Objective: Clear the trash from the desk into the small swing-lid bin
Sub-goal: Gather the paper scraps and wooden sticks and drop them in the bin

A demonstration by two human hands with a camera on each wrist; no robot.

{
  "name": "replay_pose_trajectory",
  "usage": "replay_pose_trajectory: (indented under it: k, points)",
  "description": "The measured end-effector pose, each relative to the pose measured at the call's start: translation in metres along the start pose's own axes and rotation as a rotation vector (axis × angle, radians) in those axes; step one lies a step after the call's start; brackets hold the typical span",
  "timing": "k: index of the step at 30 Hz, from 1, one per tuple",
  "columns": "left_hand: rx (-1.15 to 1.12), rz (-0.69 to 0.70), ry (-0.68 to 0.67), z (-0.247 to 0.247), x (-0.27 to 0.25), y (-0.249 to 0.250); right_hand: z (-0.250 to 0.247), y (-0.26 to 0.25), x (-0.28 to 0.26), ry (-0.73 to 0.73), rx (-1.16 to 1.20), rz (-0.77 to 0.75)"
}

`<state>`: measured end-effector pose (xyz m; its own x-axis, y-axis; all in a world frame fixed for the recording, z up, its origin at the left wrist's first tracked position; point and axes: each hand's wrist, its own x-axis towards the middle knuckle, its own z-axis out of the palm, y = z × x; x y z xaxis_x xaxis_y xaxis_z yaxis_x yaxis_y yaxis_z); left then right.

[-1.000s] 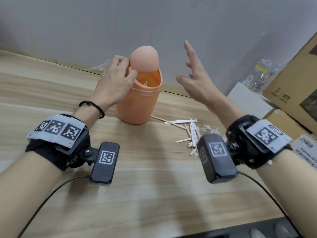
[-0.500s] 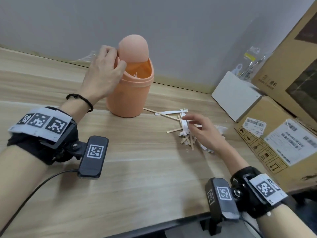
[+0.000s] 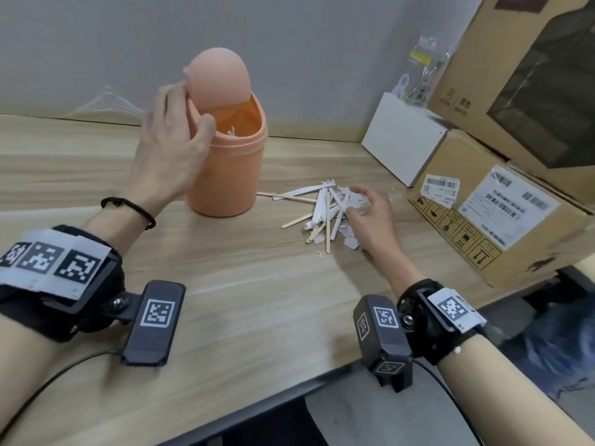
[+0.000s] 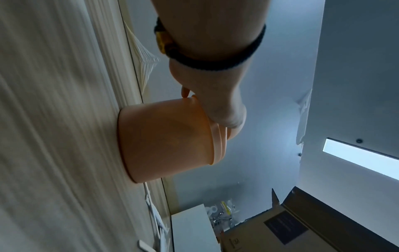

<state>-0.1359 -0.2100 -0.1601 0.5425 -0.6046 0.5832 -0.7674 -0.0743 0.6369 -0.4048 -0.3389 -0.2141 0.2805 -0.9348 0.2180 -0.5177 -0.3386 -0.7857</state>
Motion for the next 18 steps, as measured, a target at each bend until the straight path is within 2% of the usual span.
replay_pose_trajectory:
  k: [6, 9, 13, 18]
  points:
    - [0.000, -0.023, 0.007, 0.021, 0.006, 0.019, -0.016, 0.009, 0.008, 0.075, -0.187, 0.014]
    - [0.012, -0.029, 0.008, 0.031, 0.009, 0.027, -0.023, 0.016, 0.016, 0.020, -0.258, 0.046]
    - [0.006, -0.013, 0.004, 0.034, 0.008, 0.027, -0.022, 0.024, 0.027, -0.054, -0.208, 0.101]
    - [0.014, 0.003, 0.003, 0.029, 0.007, 0.023, -0.021, 0.026, 0.041, 0.009, -0.149, 0.112]
